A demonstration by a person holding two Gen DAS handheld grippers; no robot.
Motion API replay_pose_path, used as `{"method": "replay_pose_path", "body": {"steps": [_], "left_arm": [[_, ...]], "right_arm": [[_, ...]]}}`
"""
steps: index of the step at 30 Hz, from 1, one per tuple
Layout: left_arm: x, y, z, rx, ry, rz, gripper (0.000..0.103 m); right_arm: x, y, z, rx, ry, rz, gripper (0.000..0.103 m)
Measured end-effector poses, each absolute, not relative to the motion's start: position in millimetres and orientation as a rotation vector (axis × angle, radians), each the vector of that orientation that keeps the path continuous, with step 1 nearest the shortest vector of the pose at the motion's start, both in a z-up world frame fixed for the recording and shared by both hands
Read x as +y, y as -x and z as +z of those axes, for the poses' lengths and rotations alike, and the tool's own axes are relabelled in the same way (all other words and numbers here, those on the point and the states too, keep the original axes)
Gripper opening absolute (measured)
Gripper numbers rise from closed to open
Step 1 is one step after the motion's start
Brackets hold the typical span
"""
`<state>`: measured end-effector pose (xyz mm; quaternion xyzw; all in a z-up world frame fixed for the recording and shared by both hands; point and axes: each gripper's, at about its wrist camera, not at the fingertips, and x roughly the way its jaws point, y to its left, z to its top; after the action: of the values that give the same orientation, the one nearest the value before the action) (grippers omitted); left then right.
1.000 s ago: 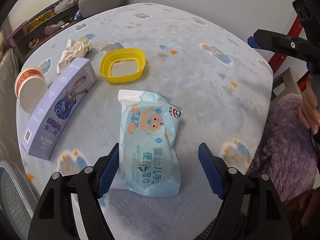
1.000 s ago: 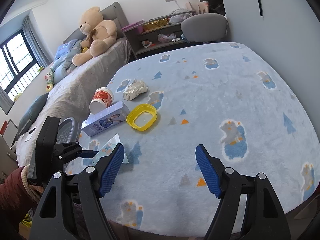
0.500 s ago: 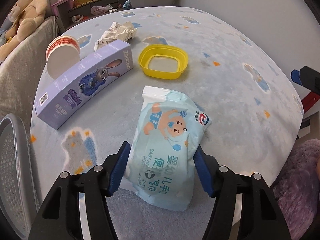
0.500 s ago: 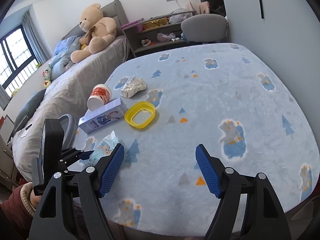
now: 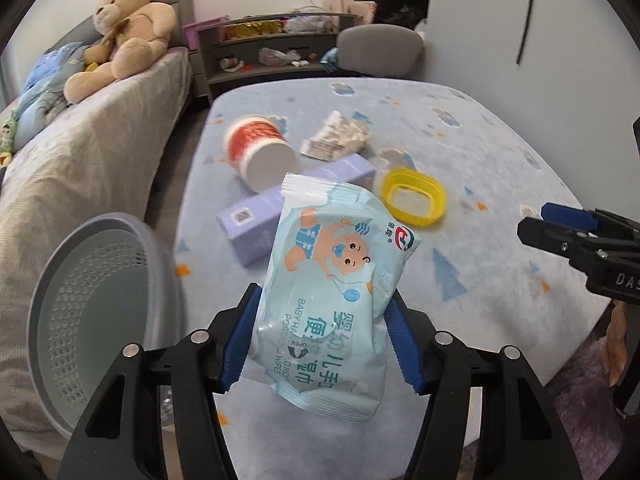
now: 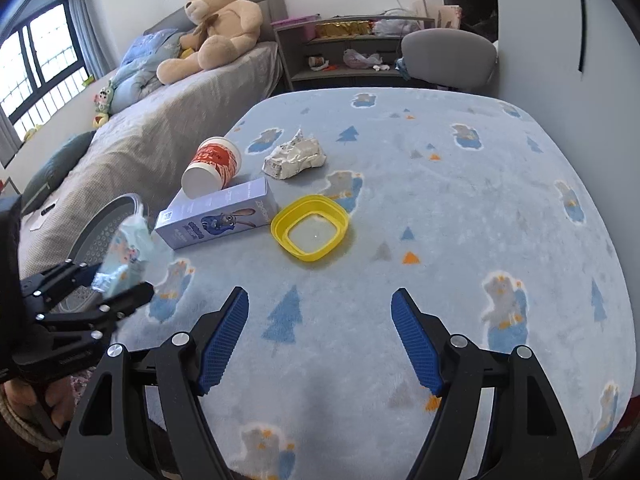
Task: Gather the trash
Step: 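Lift the wipes pack with the left gripper while the right gripper grasps the yellow plastic container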
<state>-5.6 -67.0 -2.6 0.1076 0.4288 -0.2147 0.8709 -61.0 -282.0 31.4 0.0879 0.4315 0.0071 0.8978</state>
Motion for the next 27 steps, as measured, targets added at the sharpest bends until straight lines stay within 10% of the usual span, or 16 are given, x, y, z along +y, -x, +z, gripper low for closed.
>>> {"method": "replay_pose_path", "body": {"steps": [27], "left_arm": [[79,-48,16,0.827,-0.107,-0.031,0.059]], "right_arm": [[-253,-62,-49,1.051,0.014,-0.077,0.091]]}}
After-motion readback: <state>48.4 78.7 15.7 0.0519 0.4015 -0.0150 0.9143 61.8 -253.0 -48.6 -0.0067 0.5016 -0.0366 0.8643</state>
